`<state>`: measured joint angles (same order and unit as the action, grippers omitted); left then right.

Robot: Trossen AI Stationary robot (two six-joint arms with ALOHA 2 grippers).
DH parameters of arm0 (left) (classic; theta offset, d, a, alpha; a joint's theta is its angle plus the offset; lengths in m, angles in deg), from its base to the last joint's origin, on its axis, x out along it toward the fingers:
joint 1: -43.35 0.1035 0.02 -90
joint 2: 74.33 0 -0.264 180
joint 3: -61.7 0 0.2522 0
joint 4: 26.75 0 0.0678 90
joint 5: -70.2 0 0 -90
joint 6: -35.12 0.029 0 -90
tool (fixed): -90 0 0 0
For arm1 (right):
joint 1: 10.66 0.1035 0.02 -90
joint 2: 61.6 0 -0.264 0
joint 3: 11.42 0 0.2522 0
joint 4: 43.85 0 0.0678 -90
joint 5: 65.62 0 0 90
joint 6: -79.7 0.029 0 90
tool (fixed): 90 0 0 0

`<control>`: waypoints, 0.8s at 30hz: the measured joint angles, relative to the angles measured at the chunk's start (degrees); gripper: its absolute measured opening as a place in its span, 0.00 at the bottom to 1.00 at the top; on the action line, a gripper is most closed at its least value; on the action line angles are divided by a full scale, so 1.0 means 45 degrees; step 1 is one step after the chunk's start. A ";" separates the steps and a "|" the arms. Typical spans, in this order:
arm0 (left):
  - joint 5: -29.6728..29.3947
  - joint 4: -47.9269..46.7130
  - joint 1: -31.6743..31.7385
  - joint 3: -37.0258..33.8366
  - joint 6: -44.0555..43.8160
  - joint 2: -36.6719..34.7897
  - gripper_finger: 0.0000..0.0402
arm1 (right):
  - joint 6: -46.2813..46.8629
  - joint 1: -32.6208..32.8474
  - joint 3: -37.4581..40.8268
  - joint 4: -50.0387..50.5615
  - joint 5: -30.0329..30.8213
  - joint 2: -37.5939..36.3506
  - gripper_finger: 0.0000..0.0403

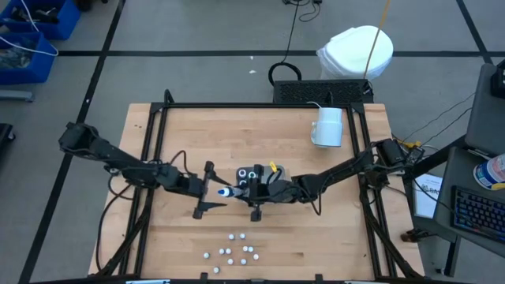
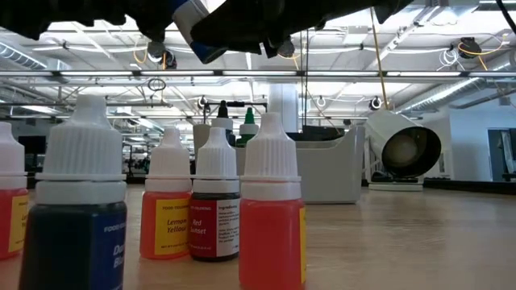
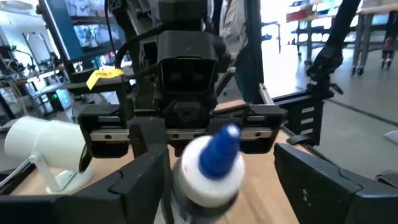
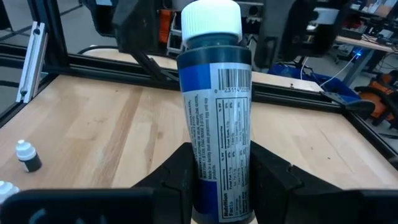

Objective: Pick & Place food coloring
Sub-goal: Put the big blue food coloring into the gray bin

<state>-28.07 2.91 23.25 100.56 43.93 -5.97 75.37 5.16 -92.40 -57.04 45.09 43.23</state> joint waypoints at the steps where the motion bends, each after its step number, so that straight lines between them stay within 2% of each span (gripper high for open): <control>1: -0.0076 -0.0077 0.0043 0.0157 0.0009 0.0144 0.71 | 0.0000 0.0000 0.0000 0.0031 0.0000 0.0000 0.26; 19: -0.0069 -0.1569 0.0094 0.0389 0.0026 -0.0491 0.39 | -0.0005 0.0005 0.0000 0.0367 0.0028 0.0000 0.27; 24: -0.0175 -0.1869 0.0093 0.0404 0.0040 -0.0496 0.35 | -0.0053 0.0005 0.0000 0.0338 0.0027 0.0000 0.27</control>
<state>-28.86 -5.50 23.67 102.38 44.11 -8.20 75.13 5.18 -92.40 -55.52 45.21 43.23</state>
